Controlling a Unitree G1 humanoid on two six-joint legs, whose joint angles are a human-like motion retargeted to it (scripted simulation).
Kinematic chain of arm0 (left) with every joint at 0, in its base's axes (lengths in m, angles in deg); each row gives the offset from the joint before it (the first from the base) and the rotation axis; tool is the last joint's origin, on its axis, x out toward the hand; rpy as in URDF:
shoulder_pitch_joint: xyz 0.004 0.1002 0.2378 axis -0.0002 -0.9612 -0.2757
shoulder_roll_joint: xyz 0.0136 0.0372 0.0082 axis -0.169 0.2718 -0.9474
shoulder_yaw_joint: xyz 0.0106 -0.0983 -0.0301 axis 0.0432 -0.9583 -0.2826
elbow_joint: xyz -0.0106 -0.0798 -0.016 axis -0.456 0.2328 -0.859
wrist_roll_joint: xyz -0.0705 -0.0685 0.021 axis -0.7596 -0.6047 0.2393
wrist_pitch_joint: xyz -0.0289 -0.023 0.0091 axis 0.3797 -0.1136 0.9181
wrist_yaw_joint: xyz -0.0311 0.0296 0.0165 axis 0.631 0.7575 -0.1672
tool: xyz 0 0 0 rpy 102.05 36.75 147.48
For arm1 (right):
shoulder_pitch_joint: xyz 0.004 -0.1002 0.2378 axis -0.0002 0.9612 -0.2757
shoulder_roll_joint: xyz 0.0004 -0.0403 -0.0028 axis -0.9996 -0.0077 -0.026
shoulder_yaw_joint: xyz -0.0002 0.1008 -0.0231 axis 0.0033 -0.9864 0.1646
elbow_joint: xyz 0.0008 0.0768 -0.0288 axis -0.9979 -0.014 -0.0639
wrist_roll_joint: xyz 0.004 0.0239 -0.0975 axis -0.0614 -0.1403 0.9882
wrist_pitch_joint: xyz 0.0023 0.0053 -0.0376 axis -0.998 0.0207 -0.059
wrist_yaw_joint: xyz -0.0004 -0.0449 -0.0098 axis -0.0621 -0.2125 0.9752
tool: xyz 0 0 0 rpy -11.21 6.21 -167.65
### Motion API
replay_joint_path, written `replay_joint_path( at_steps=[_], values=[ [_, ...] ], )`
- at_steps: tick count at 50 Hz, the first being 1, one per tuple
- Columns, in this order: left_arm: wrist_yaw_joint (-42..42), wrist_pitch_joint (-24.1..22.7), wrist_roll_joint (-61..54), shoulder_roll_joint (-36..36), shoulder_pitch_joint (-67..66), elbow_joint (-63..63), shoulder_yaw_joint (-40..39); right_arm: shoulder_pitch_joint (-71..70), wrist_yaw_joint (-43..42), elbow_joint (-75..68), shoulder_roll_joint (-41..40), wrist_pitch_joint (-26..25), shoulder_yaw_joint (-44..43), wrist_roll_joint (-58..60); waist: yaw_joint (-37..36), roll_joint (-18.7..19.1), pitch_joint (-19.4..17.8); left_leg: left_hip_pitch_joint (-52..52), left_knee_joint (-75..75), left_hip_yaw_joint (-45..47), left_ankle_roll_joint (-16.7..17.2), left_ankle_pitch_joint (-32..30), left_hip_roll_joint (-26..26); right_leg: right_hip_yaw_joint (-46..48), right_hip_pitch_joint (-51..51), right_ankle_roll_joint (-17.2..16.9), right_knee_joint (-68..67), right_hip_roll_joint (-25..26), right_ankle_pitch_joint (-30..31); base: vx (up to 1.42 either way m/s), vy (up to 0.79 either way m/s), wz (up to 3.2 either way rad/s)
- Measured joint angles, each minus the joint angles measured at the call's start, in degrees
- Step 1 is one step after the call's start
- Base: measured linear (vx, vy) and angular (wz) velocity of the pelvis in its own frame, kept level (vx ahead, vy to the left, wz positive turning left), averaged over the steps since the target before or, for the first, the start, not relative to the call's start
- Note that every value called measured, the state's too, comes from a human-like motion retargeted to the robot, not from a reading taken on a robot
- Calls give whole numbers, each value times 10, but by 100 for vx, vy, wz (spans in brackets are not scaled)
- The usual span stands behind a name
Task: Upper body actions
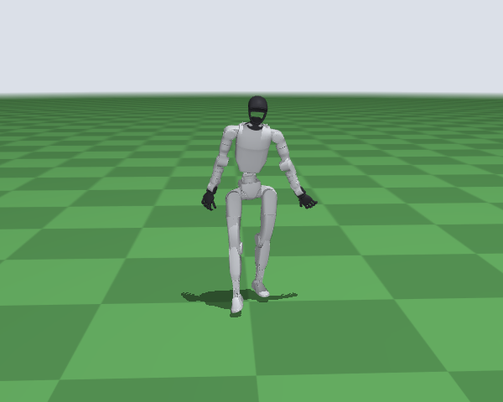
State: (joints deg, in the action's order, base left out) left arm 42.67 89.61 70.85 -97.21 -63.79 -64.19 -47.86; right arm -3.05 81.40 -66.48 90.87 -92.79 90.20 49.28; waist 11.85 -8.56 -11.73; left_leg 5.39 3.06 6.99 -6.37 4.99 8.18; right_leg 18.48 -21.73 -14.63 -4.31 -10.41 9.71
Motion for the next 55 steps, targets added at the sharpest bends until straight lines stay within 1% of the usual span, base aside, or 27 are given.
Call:
replay_joint_path(
  at_steps=[2,5,7,10,12,15,16,18,20,23,24,25,29,33,35,40,44,48,50,53,55],
  values=[
    [-5,-3,-61,4,-9,-7,-35,0,-4,-8,0,-4,-1,10,0,1,-2,8,-4,5,-3,-6,-2,-49,-3,11,-13,14,-17,-22,4,-26],
    [6,4,-161,17,-28,-11,-82,-1,-2,-17,0,-5,-1,18,-4,8,-2,23,-9,14,-6,-13,-11,-90,-3,56,-39,34,-44,-21,2,-35],
    [16,-2,-214,31,-47,-13,-124,2,1,-21,1,-7,-5,22,-10,14,-1,37,-11,20,-7,-19,-19,-60,10,86,-62,37,-73,-24,0,-30],
    [29,-9,-244,44,-69,-14,-160,2,0,-23,3,-8,-5,18,-16,23,1,59,-8,25,-7,-25,-30,-25,31,121,-88,40,-109,-20,-3,-20],
    [50,-1,-248,49,-80,-14,-176,1,0,-26,4,-10,-2,13,-25,26,3,71,-5,30,-5,-28,-35,-17,48,132,-97,46,-126,-16,-4,-28],
    [81,9,-250,52,-96,-13,-191,-5,5,-28,6,-14,2,15,-35,27,7,86,-2,34,-3,-32,-38,3,79,133,-95,50,-146,-17,-7,-21],
    [85,10,-249,52,-100,-13,-193,-7,7,-27,7,-15,4,17,-33,30,8,91,-1,29,-2,-34,-38,12,89,128,-90,50,-153,-18,-10,24],
    [84,12,-244,50,-105,-12,-194,-11,8,-21,8,-17,7,22,-10,40,7,103,3,-1,0,-41,-35,54,108,130,-75,49,-162,-15,-8,66],
    [74,13,-236,48,-108,-10,-200,-16,0,-13,12,-18,17,28,-42,31,10,107,3,30,2,-40,-39,32,111,129,-63,45,-181,-18,-10,-85],
    [62,14,-231,44,-107,-3,-202,-20,-8,-2,9,-14,21,27,-63,22,6,107,3,43,7,-44,-37,-37,111,143,-30,71,-170,-17,-9,-62],
    [59,15,-232,43,-104,1,-202,-24,-6,1,8,-11,20,23,-67,21,3,109,5,46,10,-46,-39,-9,114,142,-22,64,-164,-23,-17,-15],
    [57,15,-235,43,-100,7,-204,-29,-2,4,7,-9,19,17,-73,20,2,112,7,51,13,-47,-42,43,119,138,-14,50,-157,-26,-20,2],
    [84,3,-262,53,-97,38,-207,-38,9,15,3,1,14,-5,-62,25,-5,112,10,45,25,-56,-45,13,122,141,5,68,-147,-18,-14,29],
    [124,-18,-304,73,-85,86,-201,-46,7,29,4,11,5,-26,-55,31,-10,125,28,38,35,-57,-54,33,121,145,14,72,-139,-13,-10,25],
    [142,-34,-325,83,-80,123,-189,-50,3,31,5,13,4,-38,-52,33,-15,133,41,34,40,-57,-60,30,117,148,13,76,-137,-18,-14,6],
    [166,-124,-326,103,-64,209,-150,-66,15,29,11,8,4,-41,-54,31,-29,152,69,38,45,-56,-74,16,104,153,3,78,-132,-14,-6,-27],
    [149,-170,-330,116,-30,231,-119,-86,14,20,17,7,9,-33,-44,32,-45,162,77,47,46,-59,-84,2,86,159,-16,81,-131,-14,-4,-27],
    [116,-210,-358,129,21,212,-99,-112,19,14,20,3,18,-20,-41,26,-62,183,84,58,46,-63,-94,-22,50,162,-52,76,-133,-20,-1,-46],
    [104,-223,-371,130,49,198,-93,-125,22,13,21,0,20,-13,-33,26,-71,194,86,57,46,-63,-96,-30,29,165,-75,74,-137,-19,-1,-16],
    [123,-218,-399,136,84,184,-106,-143,27,19,23,0,17,-3,-10,28,-89,207,88,50,44,-63,-97,-50,-1,174,-104,78,-146,-19,5,18],
    [132,-223,-424,138,105,172,-124,-151,27,24,24,2,17,-3,-1,28,-99,216,90,52,43,-61,-97,-42,-10,175,-108,72,-150,-16,5,8]
  ],
)
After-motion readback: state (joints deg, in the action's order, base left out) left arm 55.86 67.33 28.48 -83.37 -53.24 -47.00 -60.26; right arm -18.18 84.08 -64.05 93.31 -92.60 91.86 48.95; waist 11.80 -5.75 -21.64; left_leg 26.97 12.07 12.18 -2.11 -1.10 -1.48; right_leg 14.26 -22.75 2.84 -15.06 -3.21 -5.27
